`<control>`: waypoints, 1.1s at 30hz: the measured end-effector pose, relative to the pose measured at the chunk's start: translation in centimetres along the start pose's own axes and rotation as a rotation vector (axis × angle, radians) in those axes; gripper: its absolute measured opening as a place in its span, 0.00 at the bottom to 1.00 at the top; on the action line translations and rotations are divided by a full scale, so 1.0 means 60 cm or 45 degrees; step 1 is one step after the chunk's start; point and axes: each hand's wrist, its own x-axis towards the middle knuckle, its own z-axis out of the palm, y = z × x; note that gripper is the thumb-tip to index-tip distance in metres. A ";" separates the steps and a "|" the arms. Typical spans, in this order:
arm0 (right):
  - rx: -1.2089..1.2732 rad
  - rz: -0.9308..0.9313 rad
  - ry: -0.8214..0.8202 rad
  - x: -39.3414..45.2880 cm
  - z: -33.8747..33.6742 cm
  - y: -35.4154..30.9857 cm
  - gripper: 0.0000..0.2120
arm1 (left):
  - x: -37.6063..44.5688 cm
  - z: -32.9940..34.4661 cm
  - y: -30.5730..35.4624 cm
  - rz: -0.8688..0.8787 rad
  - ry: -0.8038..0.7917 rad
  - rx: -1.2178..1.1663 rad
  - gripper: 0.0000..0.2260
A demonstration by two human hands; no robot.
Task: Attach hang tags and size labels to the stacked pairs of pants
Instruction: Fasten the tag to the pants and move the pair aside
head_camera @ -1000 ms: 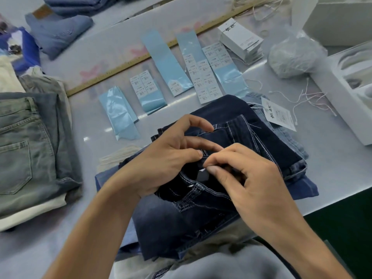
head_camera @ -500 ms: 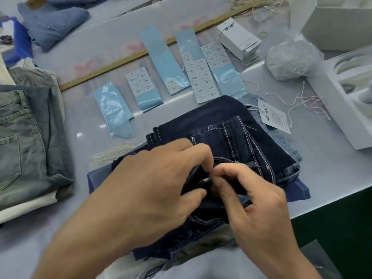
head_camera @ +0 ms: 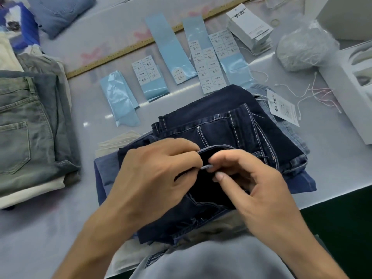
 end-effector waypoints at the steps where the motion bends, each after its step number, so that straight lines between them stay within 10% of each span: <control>1: -0.020 -0.003 0.009 0.001 0.001 0.001 0.15 | -0.002 0.004 -0.001 0.016 0.028 -0.012 0.05; 33: -0.368 -0.550 0.323 -0.005 0.012 0.022 0.01 | -0.006 0.021 -0.025 0.066 0.058 -0.371 0.03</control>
